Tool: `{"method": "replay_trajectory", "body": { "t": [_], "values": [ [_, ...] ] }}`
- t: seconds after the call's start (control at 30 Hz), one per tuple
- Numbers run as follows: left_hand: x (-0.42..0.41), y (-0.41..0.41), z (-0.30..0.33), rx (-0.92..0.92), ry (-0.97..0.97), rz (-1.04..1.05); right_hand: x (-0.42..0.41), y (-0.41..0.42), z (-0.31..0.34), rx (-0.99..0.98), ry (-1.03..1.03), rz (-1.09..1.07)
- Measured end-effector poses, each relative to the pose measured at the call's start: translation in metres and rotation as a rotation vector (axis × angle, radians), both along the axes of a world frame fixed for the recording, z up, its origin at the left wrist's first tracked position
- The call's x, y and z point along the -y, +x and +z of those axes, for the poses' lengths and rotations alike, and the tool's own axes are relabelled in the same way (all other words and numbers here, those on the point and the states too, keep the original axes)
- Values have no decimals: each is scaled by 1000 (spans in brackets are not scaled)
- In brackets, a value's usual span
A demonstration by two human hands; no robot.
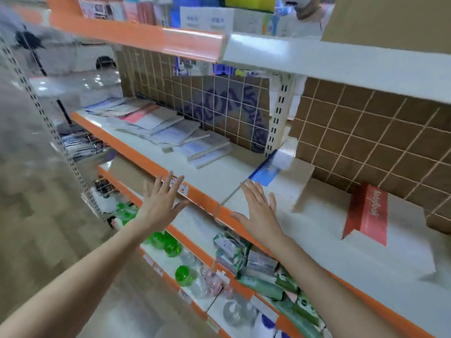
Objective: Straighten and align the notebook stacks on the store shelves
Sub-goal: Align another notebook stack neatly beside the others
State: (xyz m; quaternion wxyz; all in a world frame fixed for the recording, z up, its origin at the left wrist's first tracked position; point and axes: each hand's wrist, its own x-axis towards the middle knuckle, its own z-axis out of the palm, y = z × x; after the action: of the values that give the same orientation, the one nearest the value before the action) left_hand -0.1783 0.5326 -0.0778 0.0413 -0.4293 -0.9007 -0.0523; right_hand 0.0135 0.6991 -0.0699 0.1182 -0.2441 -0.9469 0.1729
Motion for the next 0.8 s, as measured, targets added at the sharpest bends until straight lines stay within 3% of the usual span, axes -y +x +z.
{"method": "replay_trajectory", "body": {
  "t": [0.43,0.8],
  "values": [
    [72,-250,-4,-7,-24,25,67,-277,-11,-11,-22,-7],
    [10,-375,-1,40,-9,-16,23,-422,-8,23,-19,-30]
  ]
}}
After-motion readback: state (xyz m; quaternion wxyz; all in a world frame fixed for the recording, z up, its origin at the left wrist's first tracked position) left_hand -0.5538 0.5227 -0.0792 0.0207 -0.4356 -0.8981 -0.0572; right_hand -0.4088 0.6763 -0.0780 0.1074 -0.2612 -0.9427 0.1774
